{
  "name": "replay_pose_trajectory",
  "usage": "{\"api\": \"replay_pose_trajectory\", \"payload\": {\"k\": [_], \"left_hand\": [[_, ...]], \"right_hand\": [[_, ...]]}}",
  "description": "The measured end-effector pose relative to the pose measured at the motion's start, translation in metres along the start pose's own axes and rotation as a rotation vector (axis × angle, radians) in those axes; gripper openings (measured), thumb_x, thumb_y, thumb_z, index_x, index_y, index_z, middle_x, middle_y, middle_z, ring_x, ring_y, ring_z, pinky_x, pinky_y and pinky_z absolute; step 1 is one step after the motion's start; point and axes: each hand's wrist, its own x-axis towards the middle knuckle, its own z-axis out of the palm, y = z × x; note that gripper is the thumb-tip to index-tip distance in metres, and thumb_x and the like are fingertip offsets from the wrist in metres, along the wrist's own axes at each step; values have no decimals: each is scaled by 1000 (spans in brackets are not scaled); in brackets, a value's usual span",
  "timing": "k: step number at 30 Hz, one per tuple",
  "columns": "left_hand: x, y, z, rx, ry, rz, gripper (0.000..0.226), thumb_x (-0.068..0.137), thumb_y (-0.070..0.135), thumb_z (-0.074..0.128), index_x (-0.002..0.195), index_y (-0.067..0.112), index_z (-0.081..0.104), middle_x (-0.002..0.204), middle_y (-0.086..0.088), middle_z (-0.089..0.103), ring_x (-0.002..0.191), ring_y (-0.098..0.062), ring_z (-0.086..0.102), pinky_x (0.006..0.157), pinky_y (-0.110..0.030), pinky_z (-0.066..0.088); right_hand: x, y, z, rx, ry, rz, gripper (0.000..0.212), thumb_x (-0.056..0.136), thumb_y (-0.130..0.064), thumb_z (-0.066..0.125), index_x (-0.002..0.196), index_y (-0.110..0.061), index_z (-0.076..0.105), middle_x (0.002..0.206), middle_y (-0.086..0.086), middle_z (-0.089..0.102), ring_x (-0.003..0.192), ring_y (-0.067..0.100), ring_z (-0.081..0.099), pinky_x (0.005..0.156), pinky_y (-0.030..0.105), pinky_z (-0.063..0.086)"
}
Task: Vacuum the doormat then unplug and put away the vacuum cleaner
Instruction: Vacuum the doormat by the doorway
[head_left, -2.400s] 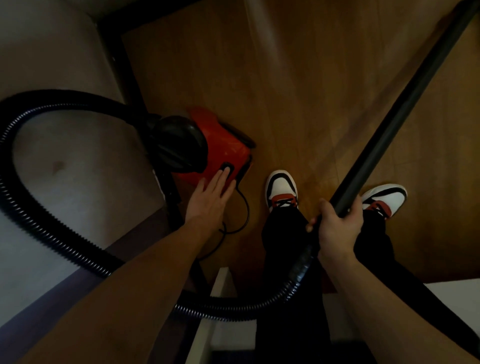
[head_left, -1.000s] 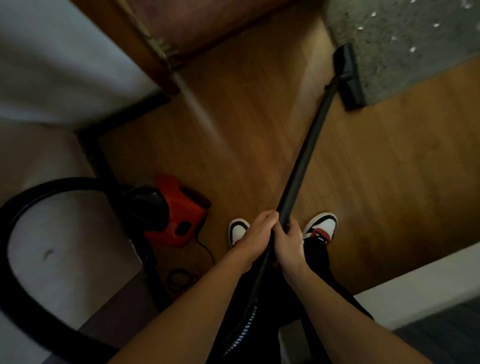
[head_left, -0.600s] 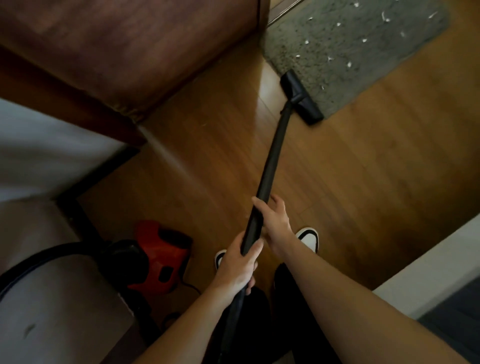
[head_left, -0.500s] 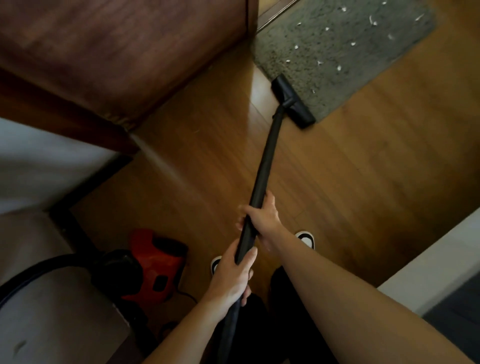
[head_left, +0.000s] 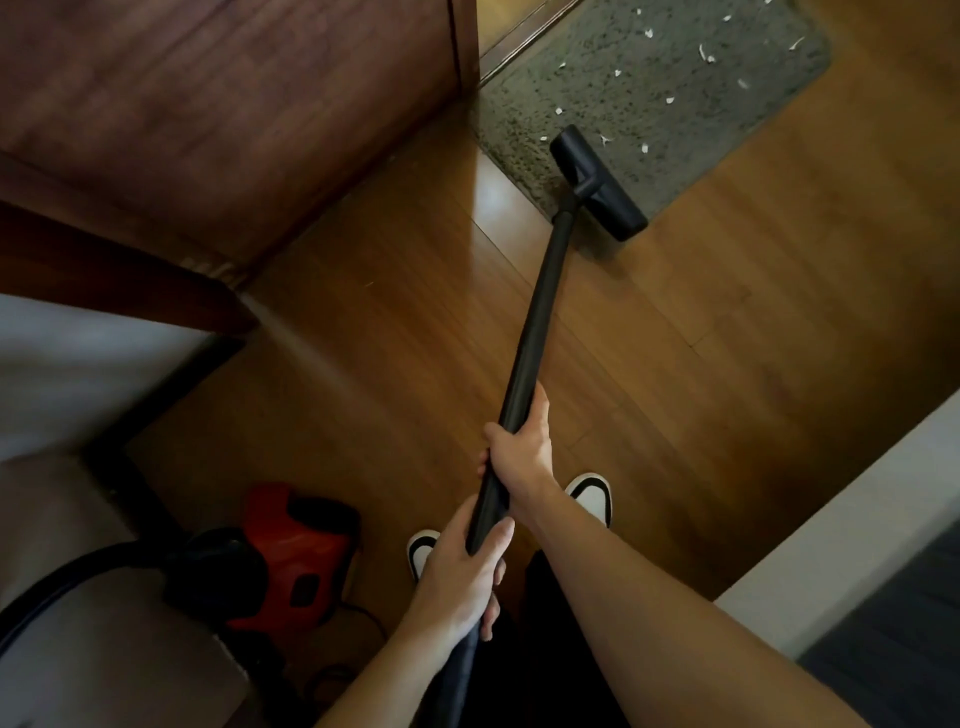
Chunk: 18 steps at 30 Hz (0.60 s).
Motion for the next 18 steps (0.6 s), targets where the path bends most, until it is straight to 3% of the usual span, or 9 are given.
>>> {"api": "replay_pose_trajectory", "payload": {"k": [7,12,18], "left_hand": [[28,8,24,24,36,-20,18,97,45,57,115,43,57,64,-1,56,43,-15,46,40,-28,45],[40,8,45,-72,28,-96,16,95,39,64,111,42,60,73,-5,61,46,-19,53,54,-36,55],[62,28,76,-92,79,-68,14,92,18,68,104,16,61,94,-11,74,58,-20,68,55,-33,57]], "right_hand": [[35,-4,-16,-14,-23,51,81,97,-6,58,155,-47,19,90,13,64,54,14,60,55,32,56],[46,-6,-35,-49,-42,49,79,98,-6,56,157,-44,18,89,13,64,52,13,59,51,30,54],[67,-23,-64,-90,-20,31,77,98,-4,56,156,-43,24,95,14,65,53,13,58,51,31,55]]}}
